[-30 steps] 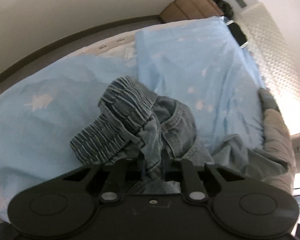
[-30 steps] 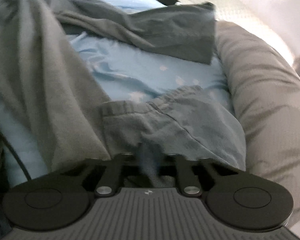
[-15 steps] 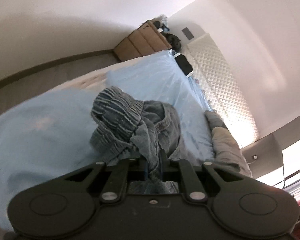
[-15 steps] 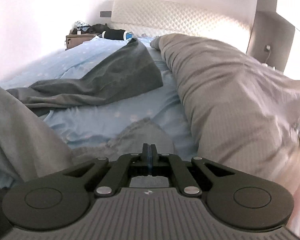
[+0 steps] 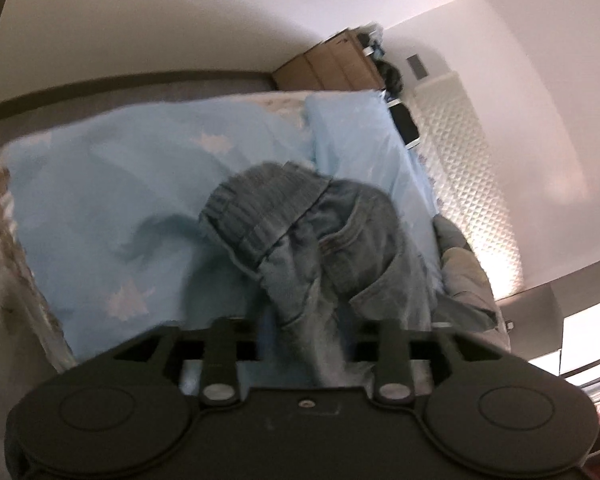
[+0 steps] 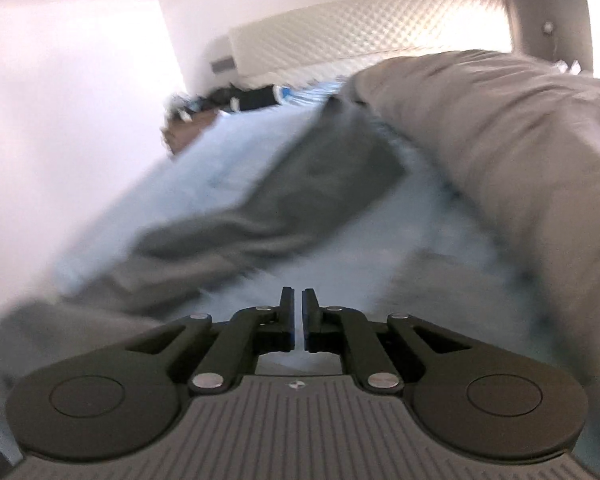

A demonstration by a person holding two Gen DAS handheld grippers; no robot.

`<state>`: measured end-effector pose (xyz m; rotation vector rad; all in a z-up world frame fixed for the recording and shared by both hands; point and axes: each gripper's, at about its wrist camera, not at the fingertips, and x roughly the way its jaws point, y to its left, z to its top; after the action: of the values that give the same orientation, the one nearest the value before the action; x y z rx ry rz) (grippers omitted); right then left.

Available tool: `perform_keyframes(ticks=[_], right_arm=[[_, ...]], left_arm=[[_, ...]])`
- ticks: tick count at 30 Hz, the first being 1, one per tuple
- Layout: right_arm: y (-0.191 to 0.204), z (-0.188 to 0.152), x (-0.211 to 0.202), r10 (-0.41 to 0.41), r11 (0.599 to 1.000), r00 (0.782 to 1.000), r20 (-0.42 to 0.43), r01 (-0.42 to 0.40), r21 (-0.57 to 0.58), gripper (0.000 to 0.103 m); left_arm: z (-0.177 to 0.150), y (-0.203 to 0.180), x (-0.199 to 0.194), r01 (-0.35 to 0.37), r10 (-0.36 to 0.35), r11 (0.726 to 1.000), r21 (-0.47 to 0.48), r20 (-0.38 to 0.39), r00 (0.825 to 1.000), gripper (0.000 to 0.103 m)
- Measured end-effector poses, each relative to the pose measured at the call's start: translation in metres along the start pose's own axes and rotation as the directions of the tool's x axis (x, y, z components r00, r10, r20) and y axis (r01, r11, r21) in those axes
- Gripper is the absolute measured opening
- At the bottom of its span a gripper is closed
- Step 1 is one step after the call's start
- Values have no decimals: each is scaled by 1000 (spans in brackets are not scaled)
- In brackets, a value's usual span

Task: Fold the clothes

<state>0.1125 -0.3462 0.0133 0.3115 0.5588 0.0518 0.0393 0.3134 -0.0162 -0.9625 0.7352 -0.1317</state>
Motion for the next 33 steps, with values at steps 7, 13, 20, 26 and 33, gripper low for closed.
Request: perform_keyframes(ticks=[7, 13, 20, 26, 33], right_arm=[[101, -7, 63, 204, 974, 975, -92, -192, 121, 13], [165, -52, 123, 254, 967, 937, -241, -245, 70, 22], [169, -101, 141, 214, 968, 878, -428, -248, -24, 27], [174, -113, 141, 205, 960, 875, -439, -268, -85, 28], [157, -105, 142, 293, 951, 870, -397, -309, 24, 29]], left_arm=[[25, -46, -13, 12, -23, 992, 127, 87, 996, 62], [61, -94, 30, 5, -14, 975, 222, 42, 999, 64], [109, -133, 140, -86, 115, 950, 301, -78, 990, 64], [125, -119, 237, -274, 315, 925, 265, -128, 940, 63], [134, -88, 267, -357, 395, 907, 221, -159, 905, 62]])
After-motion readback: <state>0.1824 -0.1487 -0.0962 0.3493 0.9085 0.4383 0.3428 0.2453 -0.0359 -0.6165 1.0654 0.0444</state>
